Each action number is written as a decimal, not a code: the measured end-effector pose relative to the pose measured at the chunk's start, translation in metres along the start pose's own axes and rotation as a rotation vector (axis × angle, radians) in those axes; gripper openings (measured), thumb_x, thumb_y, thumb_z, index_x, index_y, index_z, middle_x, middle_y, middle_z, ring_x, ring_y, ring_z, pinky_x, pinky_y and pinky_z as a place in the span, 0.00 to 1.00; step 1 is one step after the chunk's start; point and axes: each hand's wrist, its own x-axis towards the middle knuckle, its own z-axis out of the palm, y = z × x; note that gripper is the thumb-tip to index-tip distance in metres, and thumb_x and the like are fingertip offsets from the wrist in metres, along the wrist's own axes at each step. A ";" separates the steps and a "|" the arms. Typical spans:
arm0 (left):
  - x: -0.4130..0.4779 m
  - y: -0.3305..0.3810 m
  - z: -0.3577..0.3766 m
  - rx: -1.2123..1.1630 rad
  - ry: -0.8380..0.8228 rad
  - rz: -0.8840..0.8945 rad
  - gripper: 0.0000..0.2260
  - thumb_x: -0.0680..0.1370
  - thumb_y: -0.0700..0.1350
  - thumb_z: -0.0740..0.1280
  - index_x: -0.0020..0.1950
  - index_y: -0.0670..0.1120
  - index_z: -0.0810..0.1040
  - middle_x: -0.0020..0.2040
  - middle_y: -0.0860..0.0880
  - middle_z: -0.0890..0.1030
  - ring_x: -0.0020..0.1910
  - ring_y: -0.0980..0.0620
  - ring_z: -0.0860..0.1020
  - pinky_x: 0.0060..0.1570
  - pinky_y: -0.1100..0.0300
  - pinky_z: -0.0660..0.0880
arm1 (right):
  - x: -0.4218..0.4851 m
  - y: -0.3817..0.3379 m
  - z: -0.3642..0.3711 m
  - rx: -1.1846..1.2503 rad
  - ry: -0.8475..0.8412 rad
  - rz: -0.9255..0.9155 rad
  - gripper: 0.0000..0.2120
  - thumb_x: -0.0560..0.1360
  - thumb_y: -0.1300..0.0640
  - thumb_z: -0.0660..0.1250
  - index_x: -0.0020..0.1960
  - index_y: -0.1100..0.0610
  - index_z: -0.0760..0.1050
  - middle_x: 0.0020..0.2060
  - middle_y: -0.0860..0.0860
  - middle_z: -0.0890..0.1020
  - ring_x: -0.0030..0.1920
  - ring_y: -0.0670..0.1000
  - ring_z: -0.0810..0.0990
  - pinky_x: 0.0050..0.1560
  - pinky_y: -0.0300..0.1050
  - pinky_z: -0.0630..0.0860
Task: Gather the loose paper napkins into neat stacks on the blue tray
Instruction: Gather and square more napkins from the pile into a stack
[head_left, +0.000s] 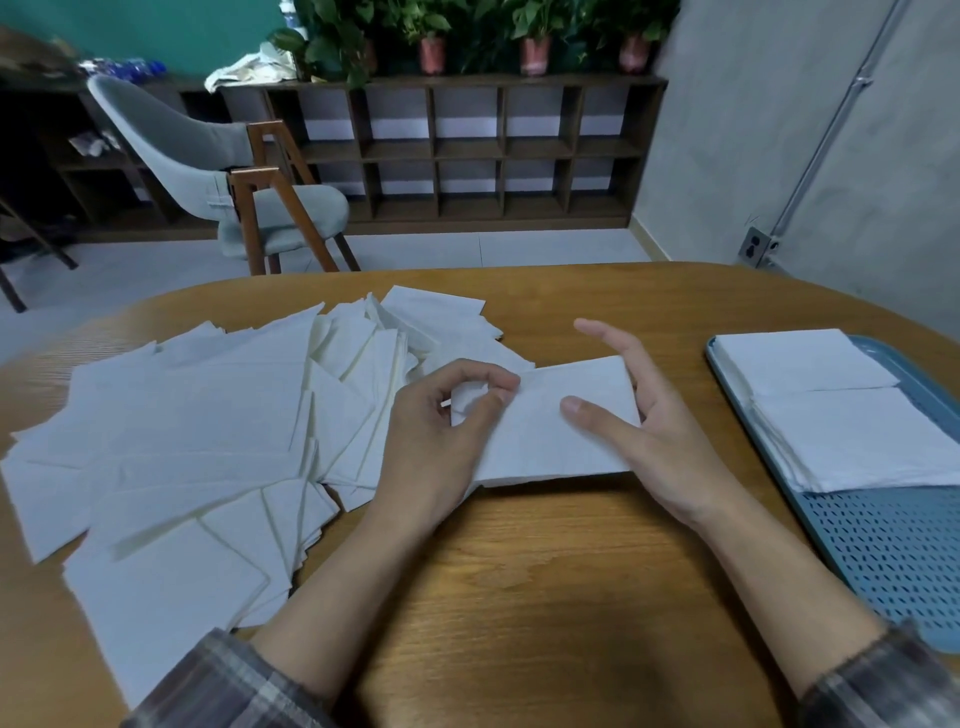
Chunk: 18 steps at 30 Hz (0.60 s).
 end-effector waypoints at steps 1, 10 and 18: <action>0.000 -0.001 0.001 0.001 0.008 -0.001 0.06 0.81 0.39 0.73 0.48 0.49 0.88 0.49 0.59 0.87 0.51 0.62 0.82 0.44 0.72 0.71 | 0.000 0.000 0.000 0.002 0.000 -0.003 0.30 0.78 0.54 0.74 0.73 0.34 0.69 0.59 0.45 0.82 0.56 0.47 0.83 0.50 0.41 0.81; 0.005 -0.004 -0.007 0.060 0.117 -0.027 0.06 0.81 0.42 0.73 0.52 0.53 0.87 0.48 0.59 0.87 0.47 0.60 0.84 0.47 0.65 0.79 | 0.001 -0.002 -0.005 0.013 0.057 -0.061 0.31 0.78 0.60 0.74 0.74 0.35 0.69 0.71 0.44 0.77 0.69 0.52 0.78 0.69 0.60 0.77; 0.004 0.002 -0.008 0.010 -0.201 -0.106 0.15 0.79 0.62 0.69 0.65 0.65 0.79 0.56 0.73 0.78 0.57 0.68 0.77 0.55 0.67 0.75 | 0.003 0.000 -0.008 0.077 0.013 0.005 0.30 0.79 0.62 0.72 0.72 0.36 0.70 0.63 0.51 0.82 0.59 0.54 0.85 0.53 0.45 0.82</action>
